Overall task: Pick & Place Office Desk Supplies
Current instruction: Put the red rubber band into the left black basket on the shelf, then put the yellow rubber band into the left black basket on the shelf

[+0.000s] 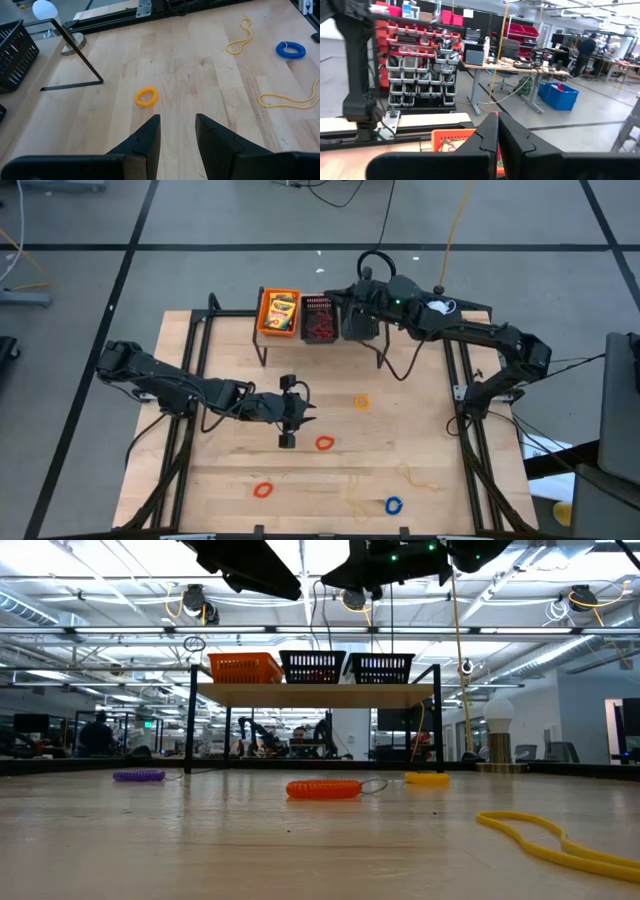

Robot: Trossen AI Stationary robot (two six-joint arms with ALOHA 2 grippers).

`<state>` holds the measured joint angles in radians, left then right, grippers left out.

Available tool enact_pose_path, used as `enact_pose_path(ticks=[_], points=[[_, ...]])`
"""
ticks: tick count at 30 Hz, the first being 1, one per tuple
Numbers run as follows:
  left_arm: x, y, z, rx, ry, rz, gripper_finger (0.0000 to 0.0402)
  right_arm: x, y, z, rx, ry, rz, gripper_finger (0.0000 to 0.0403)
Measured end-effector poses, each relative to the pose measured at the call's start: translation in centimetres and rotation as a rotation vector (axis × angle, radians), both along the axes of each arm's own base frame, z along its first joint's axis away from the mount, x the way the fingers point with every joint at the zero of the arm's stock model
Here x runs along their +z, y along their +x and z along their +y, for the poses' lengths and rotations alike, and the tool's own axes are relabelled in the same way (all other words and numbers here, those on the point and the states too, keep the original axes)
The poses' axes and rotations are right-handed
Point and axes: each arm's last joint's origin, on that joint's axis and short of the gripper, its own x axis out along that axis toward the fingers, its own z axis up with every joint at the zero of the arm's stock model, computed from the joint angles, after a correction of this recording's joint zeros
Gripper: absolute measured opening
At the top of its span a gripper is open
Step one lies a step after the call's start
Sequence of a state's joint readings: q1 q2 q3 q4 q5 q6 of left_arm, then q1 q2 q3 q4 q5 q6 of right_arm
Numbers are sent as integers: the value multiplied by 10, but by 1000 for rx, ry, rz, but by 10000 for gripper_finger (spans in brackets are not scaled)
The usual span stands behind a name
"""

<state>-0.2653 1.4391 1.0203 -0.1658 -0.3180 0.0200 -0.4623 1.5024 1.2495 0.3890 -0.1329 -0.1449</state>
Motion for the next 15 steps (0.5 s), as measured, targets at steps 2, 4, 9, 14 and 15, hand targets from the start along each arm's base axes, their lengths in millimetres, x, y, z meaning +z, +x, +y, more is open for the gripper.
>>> enact_pose_path(ticks=[2,4,9,14,15], points=[[0,0,0,1,-2,0,118,0,-2,-4,-10,20,-8,2],[0,0,0,1,-3,-2,118,0,-3,-6,-17,30,-12,9],[0,0,0,9,-19,-4,118,-1,-2,-5,-13,28,-4,46],[0,0,-1,10,-27,-5,118,-1,-2,-4,-13,29,-5,105],[0,0,-1,9,-27,-5,118,-1,-2,-4,-13,29,-5,117]])
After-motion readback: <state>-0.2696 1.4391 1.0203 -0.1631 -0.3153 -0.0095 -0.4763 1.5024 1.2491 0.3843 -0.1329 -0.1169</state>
